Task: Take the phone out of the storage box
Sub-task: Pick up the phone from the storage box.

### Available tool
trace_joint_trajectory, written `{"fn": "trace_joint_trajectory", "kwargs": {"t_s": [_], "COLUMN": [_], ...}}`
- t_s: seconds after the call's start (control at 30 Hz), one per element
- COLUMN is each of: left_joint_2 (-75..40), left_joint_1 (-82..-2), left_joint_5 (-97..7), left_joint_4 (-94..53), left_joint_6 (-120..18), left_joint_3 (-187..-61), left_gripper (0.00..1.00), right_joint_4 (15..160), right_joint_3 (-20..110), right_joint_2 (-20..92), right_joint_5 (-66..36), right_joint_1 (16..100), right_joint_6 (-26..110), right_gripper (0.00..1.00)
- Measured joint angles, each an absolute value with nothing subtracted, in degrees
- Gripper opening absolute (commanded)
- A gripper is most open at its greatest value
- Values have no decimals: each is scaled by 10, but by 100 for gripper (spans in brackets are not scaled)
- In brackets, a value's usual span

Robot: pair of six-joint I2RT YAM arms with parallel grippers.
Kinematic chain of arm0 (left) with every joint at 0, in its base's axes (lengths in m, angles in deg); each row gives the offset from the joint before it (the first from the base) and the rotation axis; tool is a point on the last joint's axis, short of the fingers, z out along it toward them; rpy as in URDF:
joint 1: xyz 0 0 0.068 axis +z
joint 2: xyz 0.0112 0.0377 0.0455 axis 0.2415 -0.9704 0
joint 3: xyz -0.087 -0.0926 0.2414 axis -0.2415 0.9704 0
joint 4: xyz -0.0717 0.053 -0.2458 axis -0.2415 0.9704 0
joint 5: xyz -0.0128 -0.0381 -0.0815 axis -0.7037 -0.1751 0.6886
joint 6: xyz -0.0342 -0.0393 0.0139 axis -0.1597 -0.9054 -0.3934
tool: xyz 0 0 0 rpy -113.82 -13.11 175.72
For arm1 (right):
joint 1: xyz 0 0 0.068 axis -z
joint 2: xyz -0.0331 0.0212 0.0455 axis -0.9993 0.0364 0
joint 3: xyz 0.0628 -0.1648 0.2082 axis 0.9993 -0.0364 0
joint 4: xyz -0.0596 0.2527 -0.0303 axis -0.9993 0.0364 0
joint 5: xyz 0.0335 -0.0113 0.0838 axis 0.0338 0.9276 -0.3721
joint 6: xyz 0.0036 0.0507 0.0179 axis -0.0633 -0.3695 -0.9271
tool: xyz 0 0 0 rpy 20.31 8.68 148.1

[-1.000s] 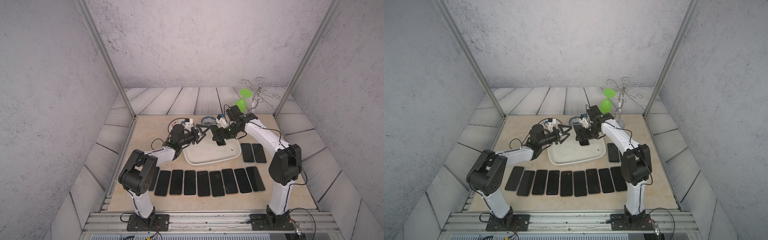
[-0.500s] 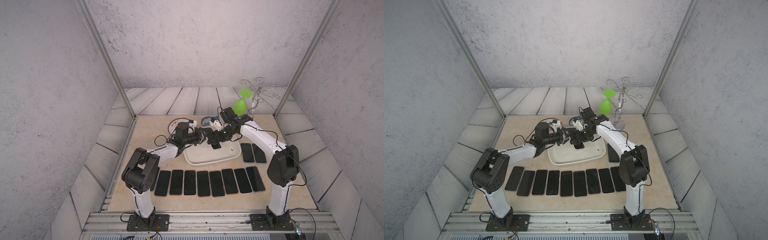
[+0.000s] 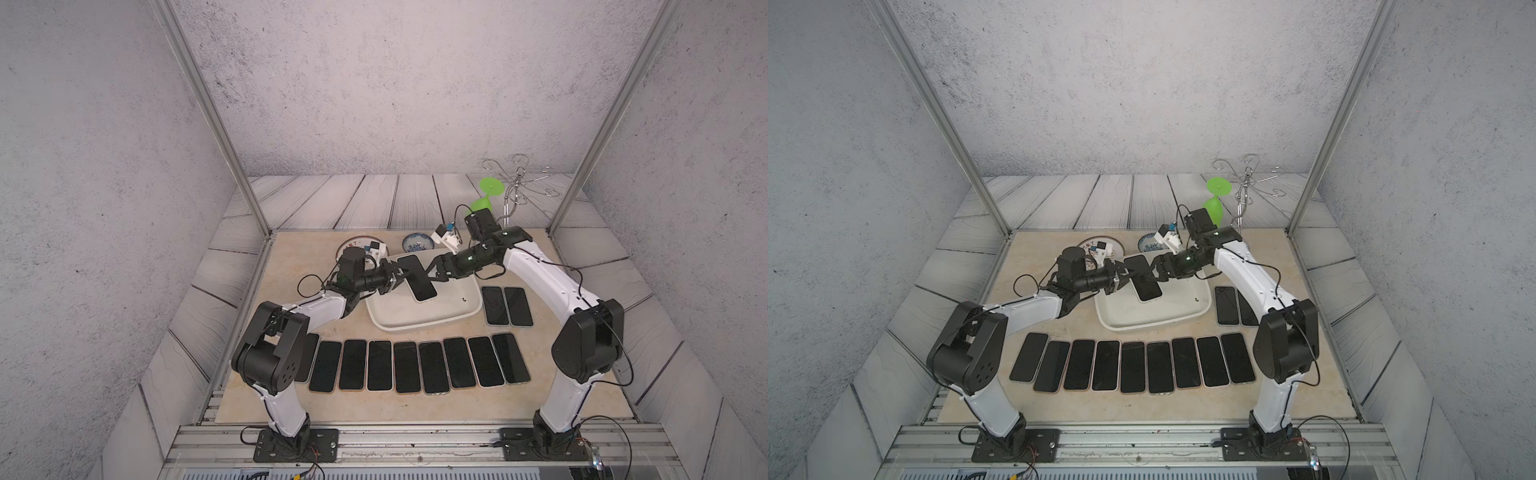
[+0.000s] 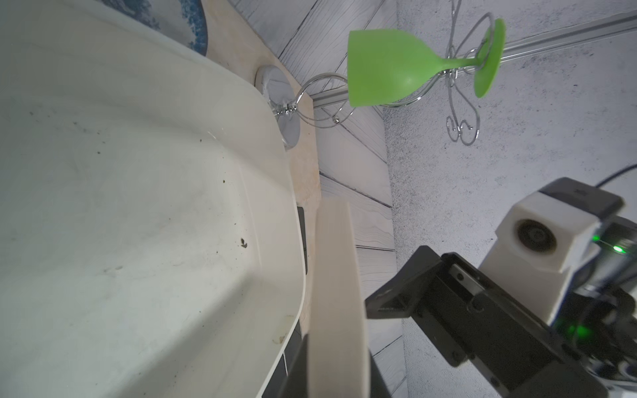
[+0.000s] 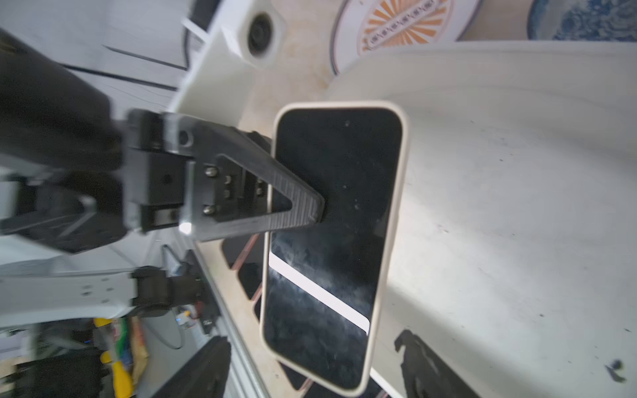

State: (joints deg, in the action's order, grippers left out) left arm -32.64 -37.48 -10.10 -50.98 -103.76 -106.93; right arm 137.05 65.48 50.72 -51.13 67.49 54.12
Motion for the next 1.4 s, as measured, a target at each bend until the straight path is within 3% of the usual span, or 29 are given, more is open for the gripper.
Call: {"fn": "trace_joint_trajectory", "kwargs": {"t_s": [0.13,0.23,0.4,0.87,1.2,1.3,1.4], "left_joint_2": [-303,-301,-301,-301,-290,-287,-287], "left_joint_1": [-372,-375,-367,-367,-378,-382,-382], "left_joint_5": [-87,-80,-78,-75,-72,-71,-72], "left_joint_4": [-545,-569,-593,-605,-615,-625,-625], "left_joint_6": [-1034,-1035,-1039,-1046,-1047,-1047,-1047], "left_joint_3": [-1056,-1056,-1051,-1047,-1047,-1047,-1047], "left_gripper": [6,5,5,4,3,3,7], "right_joint_4": [1261,1208,1159,1234,1272,1258,1237], "right_joint_3": [601,570,562,593,599,595,591], "right_joint_2": [501,505,515,533,552,562,562], "right_joint_5": [-648,-694,-720,-723,-720,-734,-754], "right_joint_1": [701,689,690,691,680,673,671], "right_joint_6": [486,450,424,478,505,493,482], "right_gripper": [77,73,53,59,56,44,24]}}
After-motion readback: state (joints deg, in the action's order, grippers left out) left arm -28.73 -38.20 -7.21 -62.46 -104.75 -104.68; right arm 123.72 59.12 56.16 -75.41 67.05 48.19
